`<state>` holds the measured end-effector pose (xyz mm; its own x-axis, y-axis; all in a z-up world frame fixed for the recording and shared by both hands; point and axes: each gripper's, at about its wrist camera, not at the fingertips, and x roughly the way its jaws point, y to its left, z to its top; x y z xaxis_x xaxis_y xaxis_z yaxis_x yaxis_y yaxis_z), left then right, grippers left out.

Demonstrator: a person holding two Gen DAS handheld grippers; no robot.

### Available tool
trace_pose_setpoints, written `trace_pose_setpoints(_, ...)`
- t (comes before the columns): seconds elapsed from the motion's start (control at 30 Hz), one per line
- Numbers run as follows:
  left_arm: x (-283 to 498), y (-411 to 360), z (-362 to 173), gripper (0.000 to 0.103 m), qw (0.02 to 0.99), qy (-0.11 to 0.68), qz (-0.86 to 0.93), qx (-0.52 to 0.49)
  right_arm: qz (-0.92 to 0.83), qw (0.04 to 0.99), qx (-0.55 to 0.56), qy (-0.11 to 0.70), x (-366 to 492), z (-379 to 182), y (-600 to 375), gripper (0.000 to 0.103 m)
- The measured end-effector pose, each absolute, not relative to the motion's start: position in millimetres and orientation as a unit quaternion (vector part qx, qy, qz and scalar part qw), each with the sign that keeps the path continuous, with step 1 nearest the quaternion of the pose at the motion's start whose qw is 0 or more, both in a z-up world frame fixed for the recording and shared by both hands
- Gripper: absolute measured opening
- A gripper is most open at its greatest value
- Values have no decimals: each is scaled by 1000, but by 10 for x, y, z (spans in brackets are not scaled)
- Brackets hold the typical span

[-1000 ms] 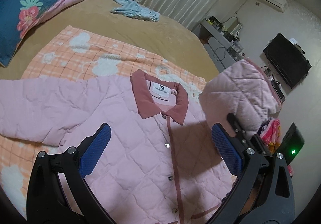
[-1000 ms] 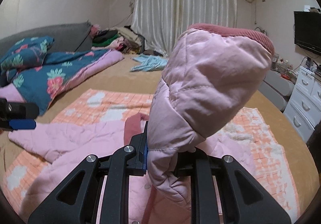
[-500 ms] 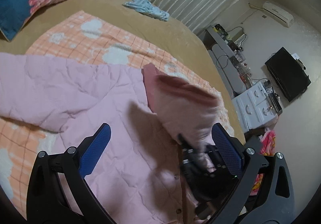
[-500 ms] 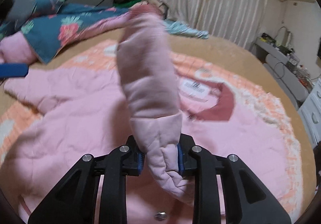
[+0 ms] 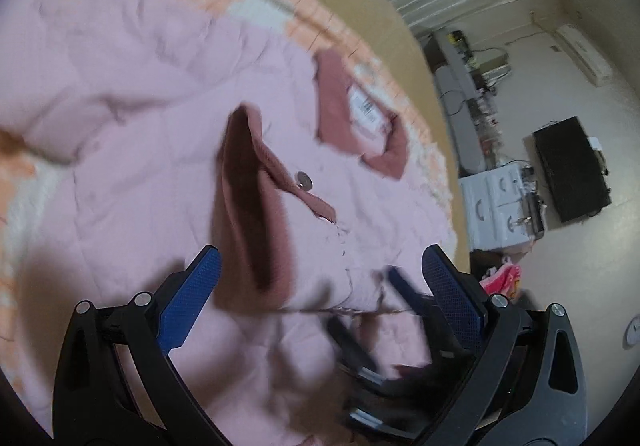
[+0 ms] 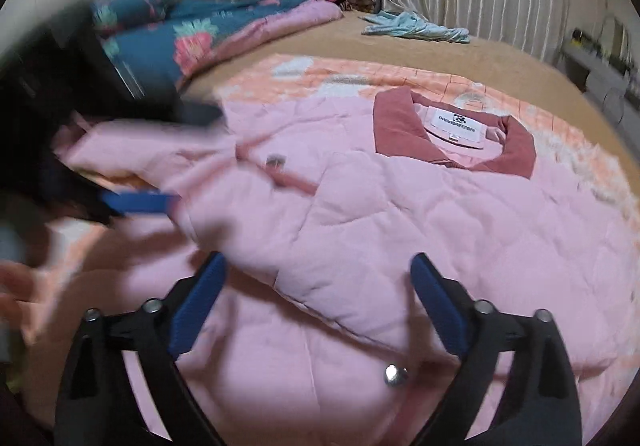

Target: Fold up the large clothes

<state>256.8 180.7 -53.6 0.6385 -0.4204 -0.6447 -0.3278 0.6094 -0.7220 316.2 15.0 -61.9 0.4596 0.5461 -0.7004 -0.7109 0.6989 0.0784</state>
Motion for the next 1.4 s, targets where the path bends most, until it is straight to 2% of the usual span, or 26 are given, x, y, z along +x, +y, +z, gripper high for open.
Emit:
trace_pose_setpoints(0.13,2634,1702,-750,92,783,441,-21,-437,353,853,-90,373,3242,-476,-294,95)
trace_pose_setpoints(0.17,2650,1669,-783,85,785,447,-14,-429,344,856,-87,376,3275,-462,-397,95)
trace_pose_setpoints(0.2,2668,1628,-813,71,788,453,-7,-418,327,863,-85,376,3329,-440,-559,95)
trace_pose_setpoints(0.23,2685,1603,-833,62,791,455,-4,-410,315,868,-85,375,3361,-431,-665,95)
trace_pose_setpoints(0.27,2705,1552,-846,42,796,458,0,-395,300,873,-85,375,3404,-426,-789,95)
trace_pose_setpoints(0.3,2711,1525,-832,28,803,458,6,-382,289,877,-84,376,3439,-434,-885,95)
trace_pose_setpoints(0.37,2720,1472,-713,16,825,448,11,-345,256,887,-75,376,3525,-449,-1156,95)
trace_pose_setpoints(0.5,2718,1480,-332,14,865,412,23,-285,209,903,-28,374,3679,-498,-1600,95)
trace_pose_setpoints(0.6,2728,1563,-235,14,876,404,41,-259,193,905,3,378,3800,-518,-1759,95)
trace_pose_setpoints(0.8,2749,1643,-587,14,861,444,68,-239,210,898,-9,387,3947,-552,-1650,95)
trace_pose_setpoints(0.93,2741,1675,-747,14,855,457,76,-235,207,883,-13,421,4078,-734,-1586,95)
trace_pose_setpoints(1.07,2733,1663,-768,19,857,460,78,-219,160,873,-27,459,4200,-953,-1660,95)
trace_pose_setpoints(1.33,2723,1593,-788,30,859,467,77,-195,136,877,-23,459,4172,-1107,-1718,96)
trace_pose_setpoints(1.4,2692,1586,-752,39,858,470,77,-195,139,882,-22,450,4101,-1061,-1729,96)
